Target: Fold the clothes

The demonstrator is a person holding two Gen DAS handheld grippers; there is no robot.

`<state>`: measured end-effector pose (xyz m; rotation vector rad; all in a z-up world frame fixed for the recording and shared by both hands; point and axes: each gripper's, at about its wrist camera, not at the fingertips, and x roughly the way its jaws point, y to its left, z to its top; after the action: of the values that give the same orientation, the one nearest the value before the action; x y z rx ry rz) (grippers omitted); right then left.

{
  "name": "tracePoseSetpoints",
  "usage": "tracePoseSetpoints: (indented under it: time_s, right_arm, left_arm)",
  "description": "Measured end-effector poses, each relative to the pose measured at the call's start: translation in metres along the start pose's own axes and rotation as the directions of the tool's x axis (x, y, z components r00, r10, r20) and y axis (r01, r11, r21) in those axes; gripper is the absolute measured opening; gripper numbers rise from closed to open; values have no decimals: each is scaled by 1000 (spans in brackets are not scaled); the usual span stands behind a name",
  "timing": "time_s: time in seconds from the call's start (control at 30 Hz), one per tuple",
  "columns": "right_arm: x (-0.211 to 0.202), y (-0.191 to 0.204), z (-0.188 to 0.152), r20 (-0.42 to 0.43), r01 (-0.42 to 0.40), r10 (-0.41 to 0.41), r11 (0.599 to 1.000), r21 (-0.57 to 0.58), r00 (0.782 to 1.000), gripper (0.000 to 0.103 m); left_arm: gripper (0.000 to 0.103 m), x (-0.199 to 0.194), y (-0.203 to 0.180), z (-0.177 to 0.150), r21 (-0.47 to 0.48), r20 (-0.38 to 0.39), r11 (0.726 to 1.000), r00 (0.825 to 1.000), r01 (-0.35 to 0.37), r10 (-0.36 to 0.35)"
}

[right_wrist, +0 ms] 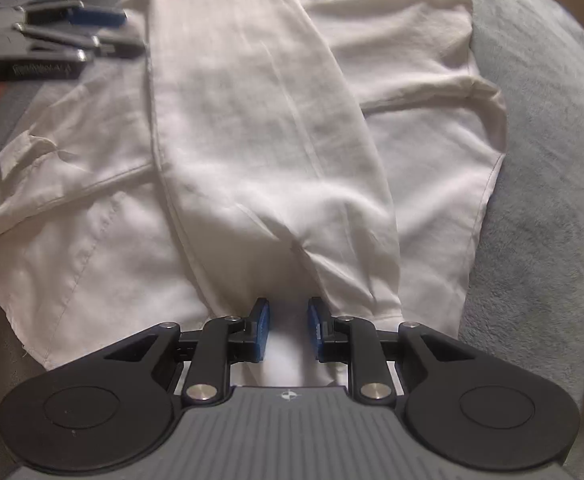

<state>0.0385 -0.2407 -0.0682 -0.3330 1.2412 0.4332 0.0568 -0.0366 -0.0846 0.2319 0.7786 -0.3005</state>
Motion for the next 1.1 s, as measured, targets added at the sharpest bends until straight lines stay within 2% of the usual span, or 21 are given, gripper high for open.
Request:
tracePoseSetpoints:
  time_s: [0.1,0.17,0.23,0.3,0.43,0.53,0.67,0.7,0.77,0.87,0.93,0.97,1.0,1.07,1.1]
  right_arm:
    - [-36,-13,-9,108,-29,20,996,85,994,23]
    - [-55,-22,-23,144,-38,21,992,122,989,24]
    - [-61,-23,-36,139,-29,13,993,117,990,28]
    - [-63,-20,-48,129,-20,6,994,104,992,36]
    - [-53,-9,-63,124,-11,-2,995,101,992,36]
    - [-44,-10,-65,139,-41,22,990,134,990,36]
    - [-34,-16,-66,121,-38,15,982,187,992,36]
    - [-33,-23,-67,128,-71,41,969,235,991,36]
    - [-29,-39,-72,157,-166,116,919,357,981,36]
    - [-20,-64,-81,208,-274,190,807,523,959,36]
    - [-16,-74,-88,242,-324,221,740,589,945,35]
    - [-13,-78,-91,260,-347,234,709,614,937,31]
    - [-12,-81,-94,273,-365,244,686,630,931,20]
    - [-13,-80,-98,280,-378,256,676,633,925,8]
    - [-15,-79,-100,285,-379,253,681,626,925,5]
  left_arm:
    - [56,-8,-7,-4,19,15,1000,1000,24,-25]
    - [56,-11,-14,-5,50,13,998,999,34,-34]
    - [56,-12,-22,-6,74,8,996,999,42,-43]
    - [56,-13,-31,-7,94,3,994,999,53,-53]
    - [56,-14,-48,-8,138,7,988,997,72,-74]
    - [56,-16,-60,-11,164,6,983,997,80,-82]
    - [56,-17,-68,-14,173,-8,980,995,97,-98]
    - [56,-17,-70,-14,175,-10,980,995,99,-99]
    - [56,-16,-72,-15,176,-12,979,995,99,-99]
    - [56,-13,-74,-14,171,-15,980,995,101,-99]
    - [56,-12,-75,-12,166,-15,981,995,103,-102]
    - [56,-12,-76,-12,166,-14,981,995,103,-103]
    - [56,-12,-76,-12,167,-14,980,995,104,-103]
    - [56,-12,-77,-13,168,-17,980,995,103,-101]
    - [56,-11,-77,-13,165,-21,981,995,102,-100]
